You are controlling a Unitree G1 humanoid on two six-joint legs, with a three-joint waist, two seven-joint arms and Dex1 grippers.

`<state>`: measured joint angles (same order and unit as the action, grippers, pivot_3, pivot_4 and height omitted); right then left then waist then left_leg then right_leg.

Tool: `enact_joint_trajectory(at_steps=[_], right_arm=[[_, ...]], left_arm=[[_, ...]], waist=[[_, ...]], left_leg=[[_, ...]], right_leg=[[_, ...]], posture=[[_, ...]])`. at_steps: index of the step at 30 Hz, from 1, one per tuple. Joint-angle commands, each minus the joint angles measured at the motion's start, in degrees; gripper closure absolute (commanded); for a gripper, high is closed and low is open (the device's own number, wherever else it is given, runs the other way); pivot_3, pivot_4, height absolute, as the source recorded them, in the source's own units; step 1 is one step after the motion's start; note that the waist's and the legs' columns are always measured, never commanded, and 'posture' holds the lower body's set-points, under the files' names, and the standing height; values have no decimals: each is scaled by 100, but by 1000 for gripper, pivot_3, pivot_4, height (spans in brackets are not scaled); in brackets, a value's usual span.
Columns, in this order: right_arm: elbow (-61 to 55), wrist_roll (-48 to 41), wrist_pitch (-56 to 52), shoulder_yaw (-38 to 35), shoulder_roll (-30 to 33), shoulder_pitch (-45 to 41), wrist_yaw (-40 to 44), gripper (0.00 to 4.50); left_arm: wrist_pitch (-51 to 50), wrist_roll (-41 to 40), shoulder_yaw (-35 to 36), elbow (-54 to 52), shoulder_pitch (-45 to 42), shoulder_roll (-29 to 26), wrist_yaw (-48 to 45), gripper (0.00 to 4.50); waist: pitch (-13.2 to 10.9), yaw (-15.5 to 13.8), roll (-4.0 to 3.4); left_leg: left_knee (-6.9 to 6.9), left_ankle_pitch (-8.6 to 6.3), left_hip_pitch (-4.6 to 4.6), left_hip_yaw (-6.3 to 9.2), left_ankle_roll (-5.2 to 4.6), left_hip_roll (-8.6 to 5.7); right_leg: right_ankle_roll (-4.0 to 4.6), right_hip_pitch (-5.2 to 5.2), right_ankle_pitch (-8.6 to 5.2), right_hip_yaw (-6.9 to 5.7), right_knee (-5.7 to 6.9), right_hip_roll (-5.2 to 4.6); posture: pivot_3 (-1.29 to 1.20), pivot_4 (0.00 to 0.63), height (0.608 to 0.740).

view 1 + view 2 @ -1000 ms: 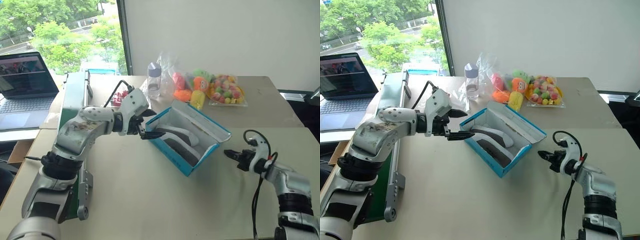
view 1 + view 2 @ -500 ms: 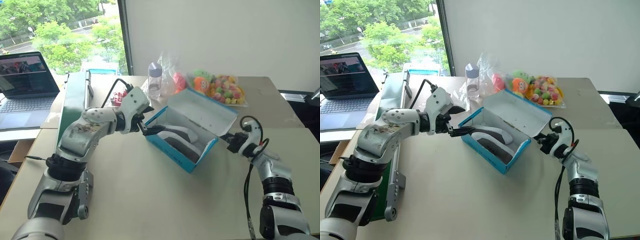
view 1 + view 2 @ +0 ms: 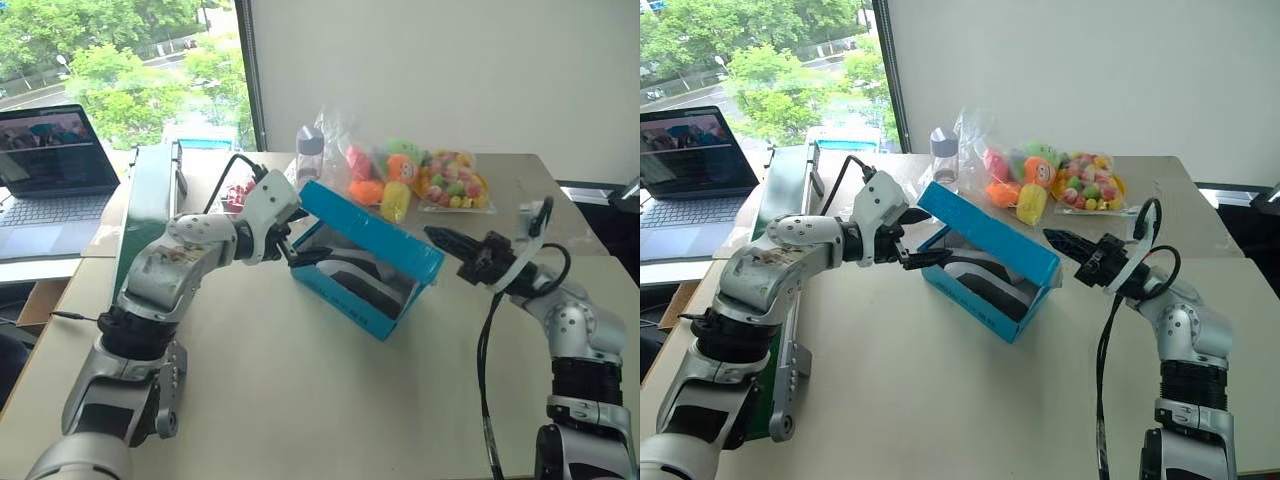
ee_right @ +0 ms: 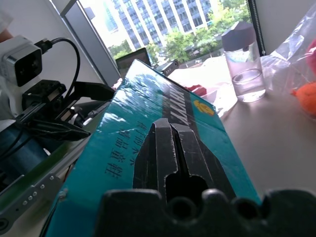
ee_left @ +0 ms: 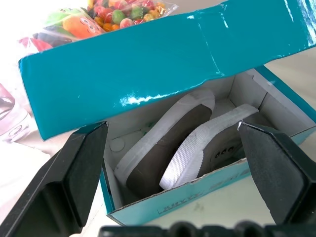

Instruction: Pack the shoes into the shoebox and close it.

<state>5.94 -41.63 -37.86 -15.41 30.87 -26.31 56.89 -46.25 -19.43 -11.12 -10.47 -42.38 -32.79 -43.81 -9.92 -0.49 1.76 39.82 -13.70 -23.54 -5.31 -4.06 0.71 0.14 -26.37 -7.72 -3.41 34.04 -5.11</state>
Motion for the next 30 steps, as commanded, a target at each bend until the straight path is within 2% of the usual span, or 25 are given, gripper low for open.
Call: enact_joint_trajectory(at_steps=[1, 5, 8, 11, 13, 16, 20, 25, 30], right_arm=[[-277, 0, -159, 211, 81, -358, -66, 4460], [-155, 375, -254, 779, 205, -794, -47, 4460], [-74, 502, -143, 933, 252, -922, 91, 4460], [265, 646, -101, 1110, 236, -1211, 229, 4460], [508, 753, -25, 1238, 200, -1359, 354, 4460], [873, 949, 145, 1415, 60, -1550, 476, 4460], [1288, 1272, 414, 1742, -278, -1647, 569, 4460], [1676, 2032, 833, 2363, -702, -1474, 317, 4460], [1428, 2718, 1016, 2954, -646, -1214, 234, 4460]], left_arm=[[131, 43, 167, -99, -127, 40, 69, 0], [-90, -148, 567, -250, -148, -134, 64, 0], [-327, -375, 909, -309, -230, -313, 12, 0], [-734, -769, 1385, -483, -294, -1024, -444, 0], [-960, -953, 1556, -539, -325, -1265, -492, 0], [-1072, -1117, 1496, -780, -257, -1451, -581, 0], [-1192, -1220, 1309, -1116, -103, -1407, -507, 0], [-1195, -1232, 1010, -1423, 112, -1476, -495, 0], [-1100, -1172, 891, -1494, 216, -1559, -505, 0]], waist=[[0, 6, 0], [0, 5, 0], [0, 15, 0], [-1, 24, 0], [-2, 49, -1], [-2, 24, -1], [-2, 1, 0], [-2, 17, -1], [-2, 39, 0]], left_leg=[[0, 0, 1, -1, 0, 0], [0, 0, 0, 0, 0, 0], [-1, 0, -2, 1, 0, 2], [-2, 0, -10, 3, 0, 2], [-1, 0, -21, 0, 0, 1], [0, 0, -21, 3, 0, -2], [3, 0, -19, 3, 0, -3], [1, 2, -18, 5, 3, -2], [1, 4, -6, 5, 7, -2]], right_leg=[[0, 0, 0, 1, 1, 0], [1, -2, 0, -1, 1, 1], [1, -4, -1, -2, 0, 2], [2, -9, -1, -7, -2, 2], [1, -20, -1, -5, 0, 1], [1, -16, -1, -10, -2, -2], [0, -10, -1, -9, -3, -3], [1, -12, -1, -10, 1, 0], [2, -3, -1, -9, 3, 0]], posture=[[0, 150, 740], [0, 150, 740], [0, 150, 740], [0, 150, 740], [0, 150, 740], [0, 150, 740], [0, 150, 740], [0, 150, 740], [0, 150, 740]])
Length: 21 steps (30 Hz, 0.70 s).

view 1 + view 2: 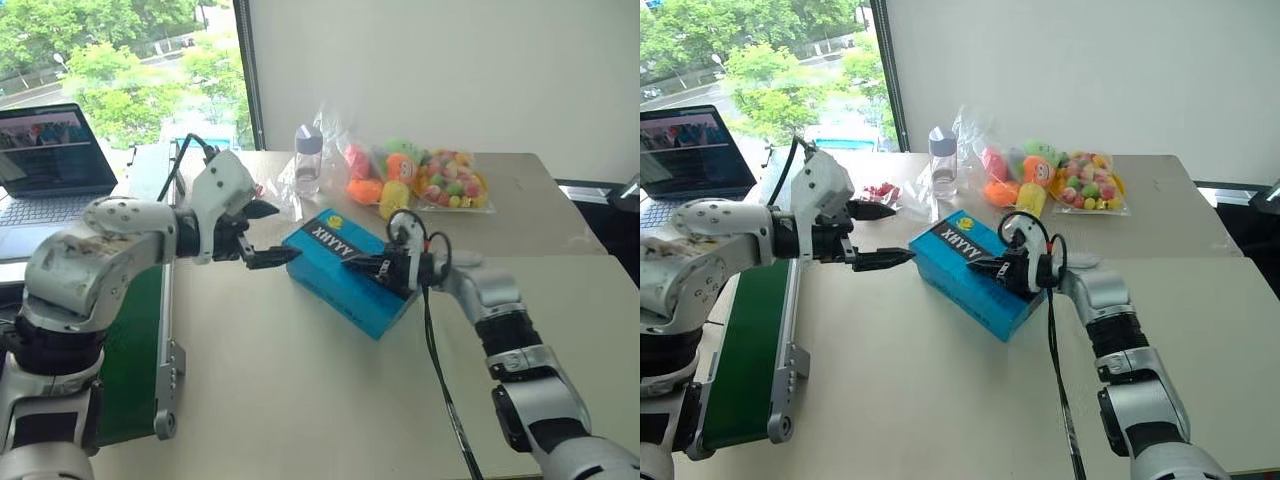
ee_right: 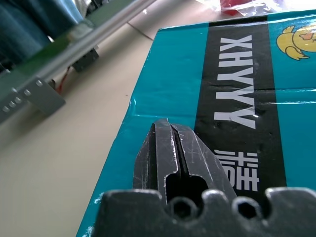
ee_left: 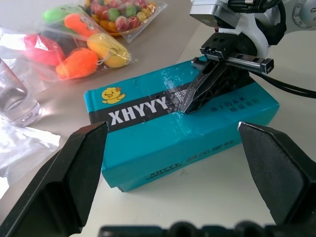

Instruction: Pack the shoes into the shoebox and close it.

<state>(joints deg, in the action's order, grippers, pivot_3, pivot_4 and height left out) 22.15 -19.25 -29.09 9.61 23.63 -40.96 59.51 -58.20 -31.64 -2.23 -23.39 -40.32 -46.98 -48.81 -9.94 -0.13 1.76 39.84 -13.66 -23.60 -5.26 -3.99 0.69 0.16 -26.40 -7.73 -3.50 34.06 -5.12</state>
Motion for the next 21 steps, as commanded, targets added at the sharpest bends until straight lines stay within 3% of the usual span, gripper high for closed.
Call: enact_joint_trajectory(at_steps=[1, 5, 10, 14, 21], right_arm=[[-264, 680, 212, 607, 138, 302, -55, 4460], [-634, 1288, 445, 971, 365, 420, -218, 4460], [-1720, 769, -76, 390, 648, 379, -129, 4460], [-3065, -558, -1091, -502, 1071, 281, 344, 3334], [-3926, -1042, -1444, -806, 1914, 392, 607, 885]], left_arm=[[193, 103, -48, -204, 44, -162, -35, 0], [530, 292, -310, -237, 153, -132, -80, 0], [824, 423, -444, -147, 290, -78, -120, 0], [922, 379, -353, -117, 435, 0, -99, 0], [1063, 313, -181, -237, 656, 203, 15, 0]], waist=[[0, 9, 0], [3, 8, -2], [6, -46, -1], [-3, -52, -10], [-3, -51, -9]], left_leg=[[-1, 0, 10, 0, 0, 0], [-5, -1, 34, -1, 4, 1], [-4, -14, 30, -2, 32, 1], [-4, 1, 2, -3, 5, 1], [-4, -2, 0, 2, 4, 3]], right_leg=[[1, 7, -1, 0, 0, 0], [12, 21, -9, 1, 2, 0], [35, 19, -23, 1, 2, -3], [20, -3, -12, 2, 1, -3], [11, -3, -8, -9, -5, -2]], posture=[[0, 150, 740], [0, 150, 740], [0, 150, 740], [0, 150, 740], [0, 150, 740]])
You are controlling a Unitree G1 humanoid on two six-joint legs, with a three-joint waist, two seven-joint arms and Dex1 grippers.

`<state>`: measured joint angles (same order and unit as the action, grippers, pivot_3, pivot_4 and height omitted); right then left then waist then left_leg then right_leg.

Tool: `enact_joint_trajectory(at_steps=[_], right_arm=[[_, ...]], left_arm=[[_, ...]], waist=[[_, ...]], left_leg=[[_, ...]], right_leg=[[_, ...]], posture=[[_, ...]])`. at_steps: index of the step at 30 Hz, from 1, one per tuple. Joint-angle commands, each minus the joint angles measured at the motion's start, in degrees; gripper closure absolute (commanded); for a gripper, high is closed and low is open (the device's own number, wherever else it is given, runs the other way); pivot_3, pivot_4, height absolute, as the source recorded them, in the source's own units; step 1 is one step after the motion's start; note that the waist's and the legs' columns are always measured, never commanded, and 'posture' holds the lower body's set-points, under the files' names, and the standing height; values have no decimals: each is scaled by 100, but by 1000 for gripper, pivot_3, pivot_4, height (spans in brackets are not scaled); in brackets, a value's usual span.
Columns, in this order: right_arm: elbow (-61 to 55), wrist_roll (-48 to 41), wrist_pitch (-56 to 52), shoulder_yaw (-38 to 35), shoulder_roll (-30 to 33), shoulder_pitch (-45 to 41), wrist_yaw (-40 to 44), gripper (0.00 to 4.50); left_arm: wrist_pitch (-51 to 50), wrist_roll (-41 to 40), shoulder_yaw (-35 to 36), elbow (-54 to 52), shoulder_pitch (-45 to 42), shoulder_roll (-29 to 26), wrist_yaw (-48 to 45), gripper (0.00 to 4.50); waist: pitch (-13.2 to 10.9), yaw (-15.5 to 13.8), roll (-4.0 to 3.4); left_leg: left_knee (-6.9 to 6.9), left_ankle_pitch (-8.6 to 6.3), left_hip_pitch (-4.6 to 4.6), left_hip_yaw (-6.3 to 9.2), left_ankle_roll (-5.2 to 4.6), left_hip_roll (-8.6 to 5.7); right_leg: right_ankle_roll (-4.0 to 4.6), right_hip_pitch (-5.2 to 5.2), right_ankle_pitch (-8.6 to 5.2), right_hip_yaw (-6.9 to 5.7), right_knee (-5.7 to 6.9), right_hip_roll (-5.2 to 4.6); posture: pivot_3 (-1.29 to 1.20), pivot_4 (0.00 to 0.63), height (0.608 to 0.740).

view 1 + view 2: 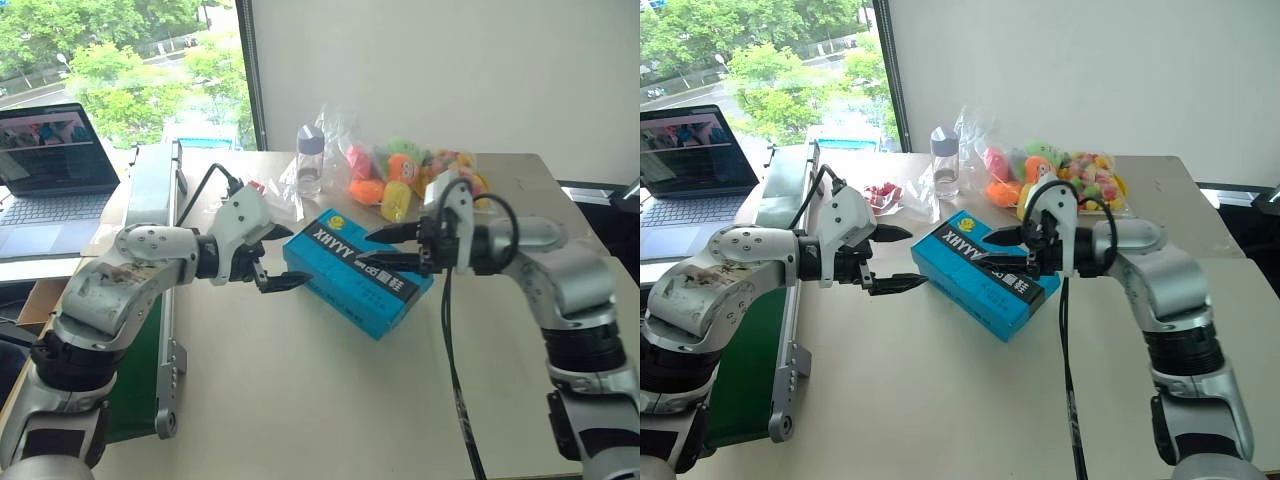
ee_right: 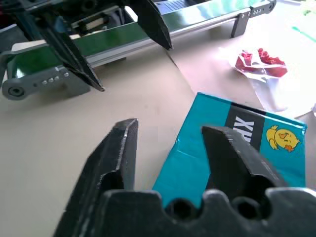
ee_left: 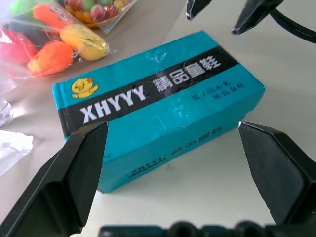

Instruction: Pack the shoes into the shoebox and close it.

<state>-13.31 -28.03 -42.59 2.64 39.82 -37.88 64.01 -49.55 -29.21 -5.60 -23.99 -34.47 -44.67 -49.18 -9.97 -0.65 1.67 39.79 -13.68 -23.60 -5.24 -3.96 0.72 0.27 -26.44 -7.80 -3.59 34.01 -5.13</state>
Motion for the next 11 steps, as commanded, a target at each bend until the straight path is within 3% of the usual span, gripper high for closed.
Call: enact_joint_trajectory(at_steps=[1, 3, 11], right_arm=[[-465, -187, -108, -109, 436, 156, 215, 546], [-561, -239, -172, -158, 632, 246, 253, 33], [-445, -529, -531, -602, 943, 309, -71, 33]], left_arm=[[217, 81, 160, -171, 122, -63, 46, 0], [267, 69, 213, -171, 232, -140, 8, 0], [50, -253, 629, -253, 606, -87, 122, 0]], waist=[[0, -3, 0], [0, -5, 1], [-2, -8, 2]], left_leg=[[0, 0, 1, -1, 0, 0], [0, 0, 1, 0, 0, 0], [1, 0, 0, -2, 0, 0]], right_leg=[[2, 0, -1, 0, 1, -1], [26, 1, -16, -1, 1, -2], [27, -1, -17, 0, 1, -4]], posture=[[0, 150, 740], [0, 150, 740], [0, 150, 740]])
